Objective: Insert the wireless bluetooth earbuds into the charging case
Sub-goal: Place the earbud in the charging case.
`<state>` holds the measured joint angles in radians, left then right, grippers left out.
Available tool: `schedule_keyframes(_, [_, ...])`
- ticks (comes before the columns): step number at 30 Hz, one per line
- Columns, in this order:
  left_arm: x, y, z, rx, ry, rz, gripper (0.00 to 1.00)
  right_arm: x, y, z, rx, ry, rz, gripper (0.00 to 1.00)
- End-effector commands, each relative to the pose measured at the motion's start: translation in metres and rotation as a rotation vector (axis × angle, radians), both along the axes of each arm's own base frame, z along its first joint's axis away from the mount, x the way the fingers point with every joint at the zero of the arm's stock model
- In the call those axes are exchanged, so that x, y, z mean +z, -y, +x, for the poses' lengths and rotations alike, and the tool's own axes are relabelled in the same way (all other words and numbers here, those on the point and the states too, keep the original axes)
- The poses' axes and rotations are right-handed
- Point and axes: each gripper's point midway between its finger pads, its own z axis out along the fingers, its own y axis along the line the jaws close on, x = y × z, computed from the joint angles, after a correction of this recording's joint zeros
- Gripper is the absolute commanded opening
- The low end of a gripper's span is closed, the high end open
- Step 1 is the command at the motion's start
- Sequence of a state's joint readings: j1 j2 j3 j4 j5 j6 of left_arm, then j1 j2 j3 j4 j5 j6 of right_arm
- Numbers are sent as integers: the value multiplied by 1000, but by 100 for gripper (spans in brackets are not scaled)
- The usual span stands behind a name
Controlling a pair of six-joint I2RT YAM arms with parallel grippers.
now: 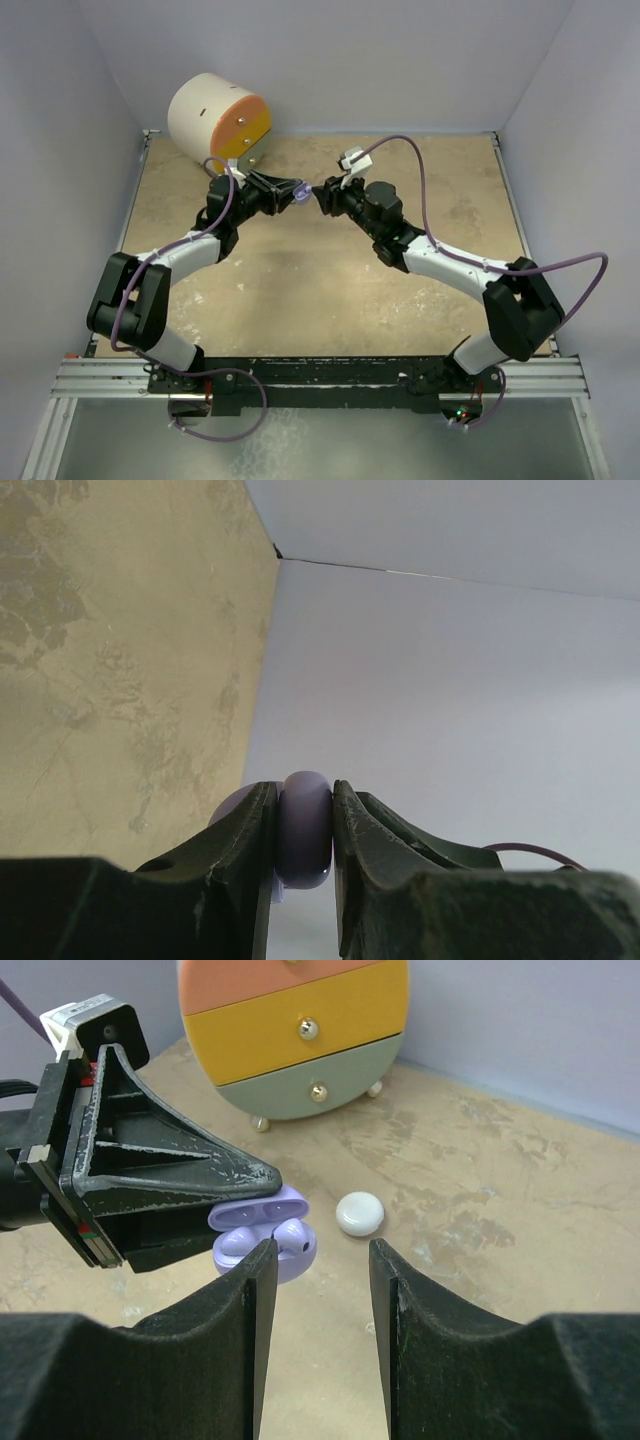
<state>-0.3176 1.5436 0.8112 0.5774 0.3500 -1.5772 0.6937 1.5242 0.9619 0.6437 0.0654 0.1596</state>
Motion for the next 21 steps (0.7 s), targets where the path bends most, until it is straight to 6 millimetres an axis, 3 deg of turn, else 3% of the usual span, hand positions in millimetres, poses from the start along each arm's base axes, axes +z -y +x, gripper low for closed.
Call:
schedule_keyframes(1, [28, -3, -3, 9, 92, -3, 0, 19, 5, -2, -33, 6, 63, 44])
schedule_keyframes(14, [28, -4, -1, 23, 84, 4, 0, 10, -3, 3, -23, -22, 65, 44])
schedule_keyframes(21, [37, -29, 34, 255, 40, -130, 0, -6, 11, 0, -84, -26, 34, 46])
